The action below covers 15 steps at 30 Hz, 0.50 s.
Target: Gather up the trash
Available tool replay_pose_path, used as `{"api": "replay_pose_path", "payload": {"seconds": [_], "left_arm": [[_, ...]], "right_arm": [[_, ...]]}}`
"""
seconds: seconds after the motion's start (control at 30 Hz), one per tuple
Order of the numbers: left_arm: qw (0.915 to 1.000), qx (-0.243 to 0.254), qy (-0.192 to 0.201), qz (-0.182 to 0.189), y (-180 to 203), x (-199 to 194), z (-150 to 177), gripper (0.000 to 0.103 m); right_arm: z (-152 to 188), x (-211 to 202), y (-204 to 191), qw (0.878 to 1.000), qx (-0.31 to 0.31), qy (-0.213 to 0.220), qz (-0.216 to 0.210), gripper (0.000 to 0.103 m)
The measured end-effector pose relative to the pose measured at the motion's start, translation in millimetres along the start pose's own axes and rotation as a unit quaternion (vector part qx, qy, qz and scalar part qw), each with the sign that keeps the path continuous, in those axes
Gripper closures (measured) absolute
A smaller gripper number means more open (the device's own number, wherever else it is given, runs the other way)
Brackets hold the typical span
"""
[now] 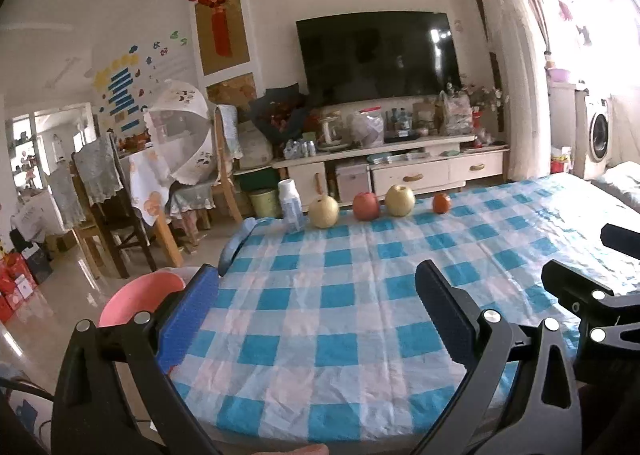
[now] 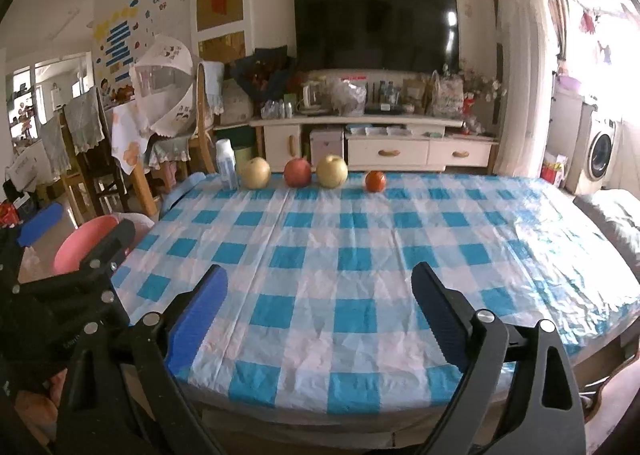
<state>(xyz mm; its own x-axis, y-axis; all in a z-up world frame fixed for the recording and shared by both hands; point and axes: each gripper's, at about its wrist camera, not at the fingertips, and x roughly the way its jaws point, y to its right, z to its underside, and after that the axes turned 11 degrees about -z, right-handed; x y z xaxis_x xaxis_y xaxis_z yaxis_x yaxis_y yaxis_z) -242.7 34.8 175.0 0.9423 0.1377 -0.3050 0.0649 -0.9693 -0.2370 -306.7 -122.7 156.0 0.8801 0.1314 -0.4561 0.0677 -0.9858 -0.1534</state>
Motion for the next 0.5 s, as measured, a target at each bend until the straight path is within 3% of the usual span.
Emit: {"api": "replay_pose_path", "payload": {"seconds": [0.5], "left_arm": [[0.9991, -0.020, 0.037, 0.009, -8, -46, -21, 0.004]], "right_arm": [[-15, -59, -2, 0.998, -0.009, 0.055, 0.014, 0.010]]}}
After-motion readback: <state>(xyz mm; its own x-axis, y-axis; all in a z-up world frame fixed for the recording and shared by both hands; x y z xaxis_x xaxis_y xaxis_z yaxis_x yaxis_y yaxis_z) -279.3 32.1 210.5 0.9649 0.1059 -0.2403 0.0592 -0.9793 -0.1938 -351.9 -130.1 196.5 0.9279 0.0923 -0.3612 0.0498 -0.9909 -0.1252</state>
